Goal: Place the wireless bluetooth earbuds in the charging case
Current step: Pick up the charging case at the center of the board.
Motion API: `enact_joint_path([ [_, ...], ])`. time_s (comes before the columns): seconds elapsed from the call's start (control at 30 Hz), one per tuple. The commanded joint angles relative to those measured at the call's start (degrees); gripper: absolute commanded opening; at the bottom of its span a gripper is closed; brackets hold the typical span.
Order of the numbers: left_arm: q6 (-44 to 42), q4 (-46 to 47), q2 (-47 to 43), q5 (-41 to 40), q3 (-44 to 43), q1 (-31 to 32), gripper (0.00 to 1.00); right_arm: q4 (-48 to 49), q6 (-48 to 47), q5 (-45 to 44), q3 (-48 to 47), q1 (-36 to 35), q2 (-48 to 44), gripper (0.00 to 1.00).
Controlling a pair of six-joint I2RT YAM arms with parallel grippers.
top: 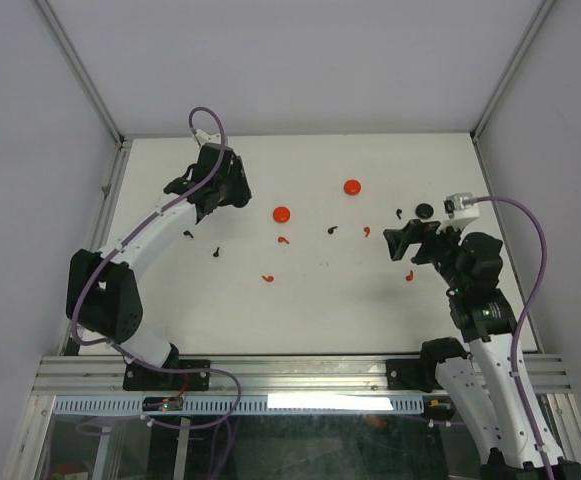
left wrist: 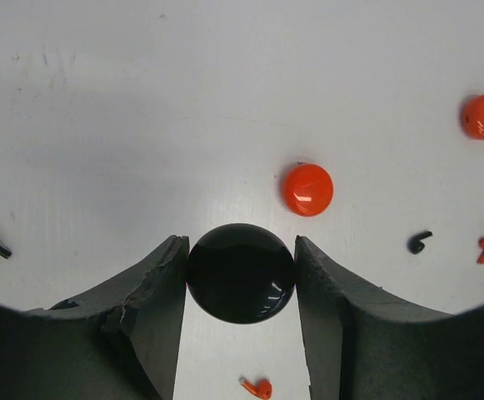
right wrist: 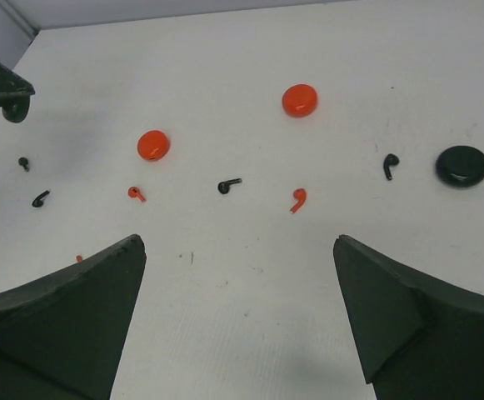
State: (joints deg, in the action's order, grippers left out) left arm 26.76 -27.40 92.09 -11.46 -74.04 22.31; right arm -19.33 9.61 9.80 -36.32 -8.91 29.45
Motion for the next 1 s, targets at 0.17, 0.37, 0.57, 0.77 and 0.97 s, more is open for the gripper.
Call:
enact_joint_path([
  [0.17,9.0,9.9,-13.0,-5.6,7.7,6.1,0.10,26.3,6.3,16.4,11.4,0.2,2.5,0.99],
  [0.37,13.5,12.8,-16.8,-10.5,10.4,10.0,0.10,38.4,12.5,25.3,10.2,-0.2,14.0,0.96],
  [0.57,18.9,16.2,-17.7,-13.2,11.5,14.8,0.07,58.4,10.6,18.4,12.4,-10.6,22.4,0.95],
  [0.77,20.1,18.5,-17.2,-18.1,10.8,20.3,0.06,72.3,7.9,13.1,11.8,-19.2,30.7,0.89],
  [0.97,20.2,20.5,-16.6,-21.5,10.5,24.9,0.07,81.9,10.1,10.3,11.2,-23.7,37.6,0.81],
])
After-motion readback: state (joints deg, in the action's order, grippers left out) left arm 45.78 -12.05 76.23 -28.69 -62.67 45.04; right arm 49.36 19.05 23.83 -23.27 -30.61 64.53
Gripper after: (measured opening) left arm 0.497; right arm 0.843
